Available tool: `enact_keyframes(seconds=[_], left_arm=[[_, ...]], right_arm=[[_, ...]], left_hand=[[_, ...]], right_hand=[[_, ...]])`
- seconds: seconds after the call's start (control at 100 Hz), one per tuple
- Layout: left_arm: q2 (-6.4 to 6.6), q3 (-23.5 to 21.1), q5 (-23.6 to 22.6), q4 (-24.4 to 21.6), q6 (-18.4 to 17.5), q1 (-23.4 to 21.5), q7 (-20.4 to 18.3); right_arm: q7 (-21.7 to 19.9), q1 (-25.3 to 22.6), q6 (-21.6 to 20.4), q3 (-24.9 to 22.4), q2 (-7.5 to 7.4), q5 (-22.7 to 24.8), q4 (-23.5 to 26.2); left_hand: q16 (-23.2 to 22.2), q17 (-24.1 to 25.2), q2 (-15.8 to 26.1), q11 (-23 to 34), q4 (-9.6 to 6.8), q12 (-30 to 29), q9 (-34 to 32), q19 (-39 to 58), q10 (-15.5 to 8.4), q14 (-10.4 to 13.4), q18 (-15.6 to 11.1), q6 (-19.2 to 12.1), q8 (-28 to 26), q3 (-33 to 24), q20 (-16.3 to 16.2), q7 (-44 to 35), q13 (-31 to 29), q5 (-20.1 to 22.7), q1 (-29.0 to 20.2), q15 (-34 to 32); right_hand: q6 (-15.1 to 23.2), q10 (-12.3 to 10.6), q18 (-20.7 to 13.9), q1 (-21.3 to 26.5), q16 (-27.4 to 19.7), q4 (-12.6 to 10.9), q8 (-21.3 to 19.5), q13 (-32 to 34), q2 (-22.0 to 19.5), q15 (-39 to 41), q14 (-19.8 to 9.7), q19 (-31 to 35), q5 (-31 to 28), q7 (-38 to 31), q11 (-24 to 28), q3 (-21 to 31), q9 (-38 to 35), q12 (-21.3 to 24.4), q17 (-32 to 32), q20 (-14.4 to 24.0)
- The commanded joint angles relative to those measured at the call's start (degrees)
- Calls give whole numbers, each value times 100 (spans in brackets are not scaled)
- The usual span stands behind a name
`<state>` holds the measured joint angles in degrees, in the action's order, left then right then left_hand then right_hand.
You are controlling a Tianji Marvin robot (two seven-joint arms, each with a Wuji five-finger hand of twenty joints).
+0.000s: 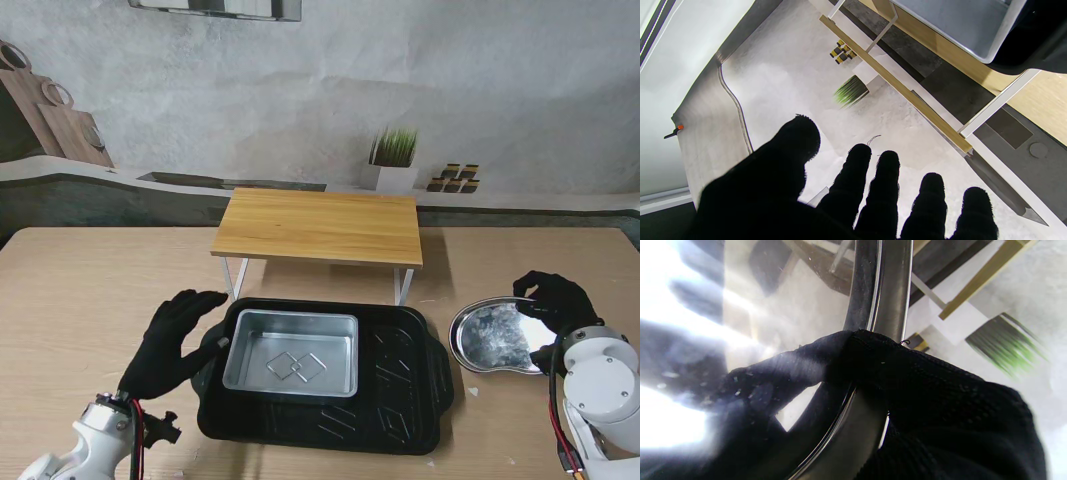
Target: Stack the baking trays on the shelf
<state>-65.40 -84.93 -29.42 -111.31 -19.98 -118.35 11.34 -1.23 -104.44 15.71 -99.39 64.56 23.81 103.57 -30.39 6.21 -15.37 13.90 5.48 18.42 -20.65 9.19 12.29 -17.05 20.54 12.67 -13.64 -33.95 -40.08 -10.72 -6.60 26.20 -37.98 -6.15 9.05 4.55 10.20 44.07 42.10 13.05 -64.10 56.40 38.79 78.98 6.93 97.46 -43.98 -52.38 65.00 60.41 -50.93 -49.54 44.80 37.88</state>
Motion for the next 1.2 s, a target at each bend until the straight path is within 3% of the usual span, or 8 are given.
enact_keyframes(seconds=[0.0,0.43,0.65,0.89,1.19], left_arm=[[-2,3,6,-13,-26,-9,-98],[16,-6,122,-8,-105,1,-228],[35,41,210,-19,-63,19,-350],[39,30,253,-31,-93,-6,-383],[35,-70,354,-75,-226,-99,-418]], right_arm=[[-71,-116,-57,-12,47,-28,257],[-388,-696,-17,-211,34,-439,1534],[-515,-787,167,8,10,-565,2018],[-382,-583,485,765,12,-499,2283],[-43,151,904,2100,62,-436,1998]], left_hand=[[-28,92,116,-104,-101,52,9,-25,96,31,11,10,-53,-21,-67,86,20,88,-26,114],[-22,89,116,-114,-100,47,13,-38,93,34,13,-10,-51,-20,-50,89,25,94,-24,115],[-20,87,121,-112,-100,49,15,-44,87,45,11,-6,-51,-16,-39,88,32,94,-27,116],[-19,87,117,-112,-101,49,13,-50,100,39,11,-11,-51,-15,-27,86,30,92,-34,115],[-17,84,121,-118,-102,45,3,-57,96,42,15,-28,-51,-9,-11,85,22,97,-30,113]], right_hand=[[710,-73,-271,847,131,-268,-470,559,-694,645,-137,540,-1039,-1018,331,885,-194,-40,246,137],[664,-26,-306,849,141,-281,-489,576,-684,713,-139,617,-1019,-986,336,895,-163,-47,273,127],[640,1,-303,852,146,-277,-500,558,-673,734,-122,650,-1015,-971,337,904,-150,-52,253,127],[641,-10,-323,847,140,-279,-511,570,-680,735,-138,657,-1005,-958,343,903,-151,-45,270,113],[632,1,-319,852,135,-284,-528,563,-674,747,-131,675,-996,-944,361,903,-142,-30,256,103]])
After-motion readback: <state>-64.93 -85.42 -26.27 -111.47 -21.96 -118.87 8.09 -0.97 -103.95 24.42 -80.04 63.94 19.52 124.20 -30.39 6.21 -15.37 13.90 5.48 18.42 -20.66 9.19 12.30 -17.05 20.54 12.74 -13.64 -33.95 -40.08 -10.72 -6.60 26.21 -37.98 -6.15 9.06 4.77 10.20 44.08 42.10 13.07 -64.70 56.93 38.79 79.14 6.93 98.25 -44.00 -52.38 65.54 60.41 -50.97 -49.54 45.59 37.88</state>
